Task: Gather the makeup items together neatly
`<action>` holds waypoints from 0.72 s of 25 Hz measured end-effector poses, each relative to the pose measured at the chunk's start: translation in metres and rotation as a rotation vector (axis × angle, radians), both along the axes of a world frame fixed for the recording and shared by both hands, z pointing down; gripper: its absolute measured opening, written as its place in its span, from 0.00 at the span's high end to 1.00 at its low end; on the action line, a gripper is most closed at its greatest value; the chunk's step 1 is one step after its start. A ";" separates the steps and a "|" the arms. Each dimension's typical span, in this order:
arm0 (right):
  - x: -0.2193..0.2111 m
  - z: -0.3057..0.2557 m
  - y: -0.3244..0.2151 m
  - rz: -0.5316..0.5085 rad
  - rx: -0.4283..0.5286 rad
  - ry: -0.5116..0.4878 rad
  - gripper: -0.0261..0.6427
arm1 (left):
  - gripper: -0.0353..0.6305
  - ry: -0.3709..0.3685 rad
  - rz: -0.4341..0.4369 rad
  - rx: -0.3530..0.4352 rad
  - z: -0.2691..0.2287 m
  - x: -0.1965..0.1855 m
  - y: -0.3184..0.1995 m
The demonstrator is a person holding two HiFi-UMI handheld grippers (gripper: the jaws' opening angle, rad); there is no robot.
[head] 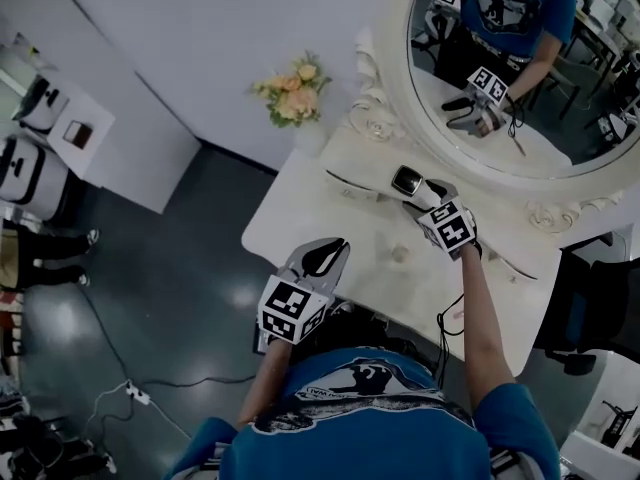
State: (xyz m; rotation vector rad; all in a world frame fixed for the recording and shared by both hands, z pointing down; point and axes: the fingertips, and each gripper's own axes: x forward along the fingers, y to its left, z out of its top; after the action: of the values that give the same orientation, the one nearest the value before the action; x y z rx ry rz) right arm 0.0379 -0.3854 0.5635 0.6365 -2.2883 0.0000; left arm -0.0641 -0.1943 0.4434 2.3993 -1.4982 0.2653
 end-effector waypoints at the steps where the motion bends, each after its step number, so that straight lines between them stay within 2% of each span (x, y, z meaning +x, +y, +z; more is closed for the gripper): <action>1: -0.002 0.003 -0.006 0.000 -0.003 0.006 0.49 | 0.88 -0.002 -0.009 0.000 0.000 -0.003 0.001; 5: -0.010 0.011 -0.029 0.002 -0.021 0.037 0.47 | 0.88 -0.007 -0.035 -0.014 0.001 -0.013 0.006; 9: -0.016 0.026 -0.039 0.000 -0.101 0.058 0.44 | 0.88 -0.008 -0.045 -0.030 0.005 -0.016 0.010; 11: -0.016 0.029 -0.038 0.005 -0.140 0.041 0.45 | 0.88 -0.007 -0.046 -0.036 0.006 -0.018 0.011; 13: -0.016 0.029 -0.036 0.022 -0.163 0.008 0.50 | 0.88 -0.007 -0.044 -0.039 0.007 -0.019 0.012; 18: -0.011 0.028 -0.032 0.075 -0.146 -0.031 0.51 | 0.88 -0.013 -0.020 -0.046 0.009 -0.016 0.010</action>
State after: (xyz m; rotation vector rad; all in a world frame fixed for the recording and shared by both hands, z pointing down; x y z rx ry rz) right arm 0.0271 -0.4171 0.5916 0.6496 -2.2682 0.2120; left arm -0.0802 -0.1848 0.4523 2.3496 -1.5047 0.3088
